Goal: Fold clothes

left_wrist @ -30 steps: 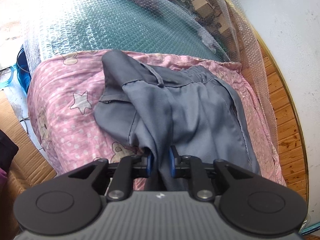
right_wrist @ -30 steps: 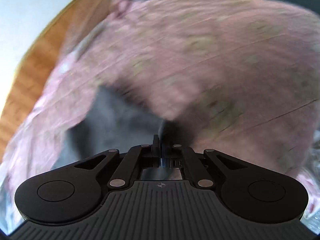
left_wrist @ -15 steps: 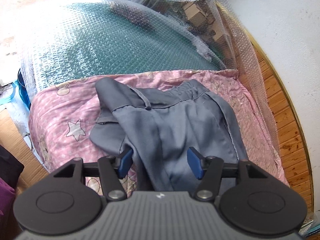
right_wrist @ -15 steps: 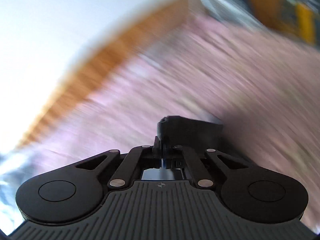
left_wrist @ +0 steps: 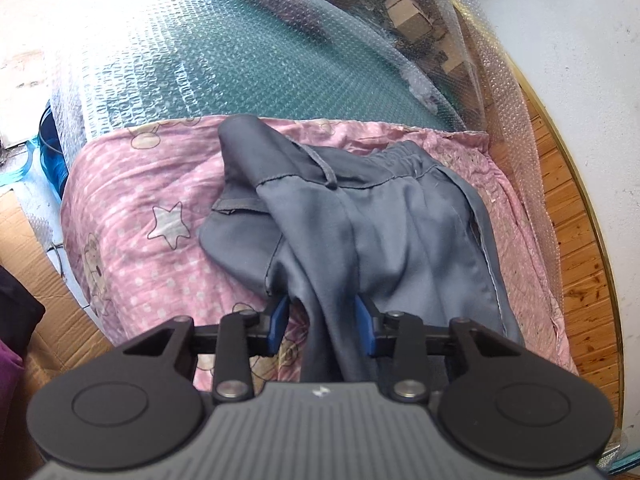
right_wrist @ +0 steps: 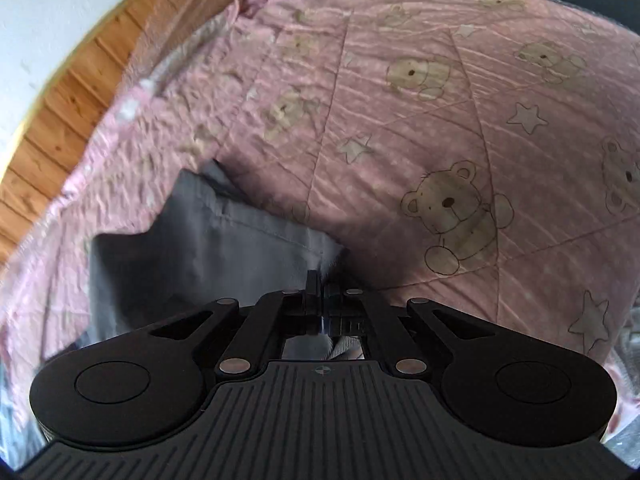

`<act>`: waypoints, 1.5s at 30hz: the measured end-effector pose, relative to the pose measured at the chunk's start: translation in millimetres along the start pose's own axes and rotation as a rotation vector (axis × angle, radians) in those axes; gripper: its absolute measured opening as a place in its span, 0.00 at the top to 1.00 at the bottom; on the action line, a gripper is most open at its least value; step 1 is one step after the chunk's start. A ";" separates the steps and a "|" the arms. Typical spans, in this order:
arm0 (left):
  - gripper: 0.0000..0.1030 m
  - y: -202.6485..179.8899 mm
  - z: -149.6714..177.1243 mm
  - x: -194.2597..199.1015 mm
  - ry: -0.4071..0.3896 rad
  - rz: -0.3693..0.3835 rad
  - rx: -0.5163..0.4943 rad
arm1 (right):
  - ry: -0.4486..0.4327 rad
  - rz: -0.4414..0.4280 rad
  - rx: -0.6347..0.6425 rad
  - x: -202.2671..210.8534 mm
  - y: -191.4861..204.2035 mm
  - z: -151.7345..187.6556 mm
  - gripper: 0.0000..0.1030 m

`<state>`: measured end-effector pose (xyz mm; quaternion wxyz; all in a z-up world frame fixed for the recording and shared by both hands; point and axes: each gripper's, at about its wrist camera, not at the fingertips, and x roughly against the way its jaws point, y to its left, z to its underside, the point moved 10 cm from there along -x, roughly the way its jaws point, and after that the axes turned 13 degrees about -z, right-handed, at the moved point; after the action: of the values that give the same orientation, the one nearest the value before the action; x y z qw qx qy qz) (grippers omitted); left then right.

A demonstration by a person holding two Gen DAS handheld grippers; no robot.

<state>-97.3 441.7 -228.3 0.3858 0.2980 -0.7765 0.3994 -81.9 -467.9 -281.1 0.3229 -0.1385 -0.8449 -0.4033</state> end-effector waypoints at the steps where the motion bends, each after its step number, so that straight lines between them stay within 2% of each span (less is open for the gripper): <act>1: 0.66 -1.7 0.7 -0.1 0.003 0.001 -0.007 | -0.003 -0.004 0.008 2.2 1.2 -1.5 1.00; 7: 0.66 -5.8 5.4 -4.2 0.017 -0.020 -0.043 | -0.087 -0.023 0.083 3.9 13.7 -33.4 1.00; 10: 0.66 -7.9 7.7 -4.8 0.020 -0.015 -0.051 | -0.062 0.010 0.082 -4.4 13.4 -32.7 1.00; 13: 0.66 -10.8 11.0 -2.7 0.018 0.004 -0.058 | -0.029 0.058 0.074 1.7 -0.7 -12.0 1.00; 14: 0.66 -11.8 12.1 -2.1 0.018 0.010 -0.060 | -0.030 0.050 0.073 6.9 -2.3 -5.1 0.96; 16: 0.66 -13.8 14.3 -0.7 0.017 0.022 -0.065 | -0.066 -0.004 0.020 25.6 -2.2 4.1 0.78; 17: 0.66 -14.8 15.4 0.0 0.017 0.028 -0.067 | -0.092 -0.038 -0.025 36.6 -2.4 8.8 0.58; 18: 0.66 -15.8 16.5 0.7 0.016 0.035 -0.069 | -0.108 -0.076 -0.083 45.6 -2.3 16.6 0.49; 20: 0.64 -17.8 18.7 2.1 0.016 0.047 -0.074 | -0.089 -0.151 -0.184 51.5 -0.4 38.7 0.49; 23: 0.60 -22.2 20.7 -0.7 0.008 0.064 -0.073 | -0.037 -0.227 -0.188 30.8 12.3 58.7 0.49; 25: 0.61 -25.9 17.4 -4.8 0.004 0.080 -0.057 | -0.049 -0.262 -0.197 15.8 19.8 55.6 0.49; 27: 0.66 -30.7 13.8 -8.4 0.000 0.097 -0.046 | -0.079 -0.292 -0.217 2.3 26.4 46.4 0.48; 28: 0.73 -34.3 11.7 -9.6 -0.001 0.108 -0.046 | -0.084 -0.303 -0.228 -2.3 29.4 42.7 0.45; 29: 0.86 -38.0 9.6 -10.7 -0.002 0.118 -0.046 | -0.080 -0.310 -0.235 -6.4 32.0 40.4 0.48; 30: 0.91 -40.6 8.0 -10.2 -0.007 0.122 -0.051 | -0.074 -0.309 -0.237 -9.2 34.1 39.4 0.73; 31: 0.92 -42.4 6.8 -8.5 -0.015 0.119 -0.060 | -0.064 -0.293 -0.230 -10.1 35.4 40.4 0.90; 32: 0.94 -44.1 5.5 -6.8 -0.023 0.117 -0.068 | -0.061 -0.277 -0.220 -8.6 36.7 40.5 0.97; 36: 0.95 -59.4 -12.1 31.4 -0.070 0.204 0.010 | -0.099 -0.264 -0.144 21.3 55.8 30.9 1.00; 40: 0.96 -80.9 -34.7 77.8 -0.121 0.311 0.093 | -0.151 -0.300 -0.093 61.2 92.8 2.3 1.00; 42: 0.96 -112.0 -55.2 111.1 -0.155 0.390 0.103 | -0.165 -0.311 -0.063 81.7 113.2 -17.9 1.00; 45: 0.96 -179.7 -92.3 150.4 -0.199 0.478 0.100 | -0.158 -0.308 -0.007 104.1 145.3 -52.6 1.00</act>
<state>-4.4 406.4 3.1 0.1872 0.1627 -0.8382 0.4857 -65.6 -418.8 -102.1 0.1891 -0.0397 -0.8776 -0.4387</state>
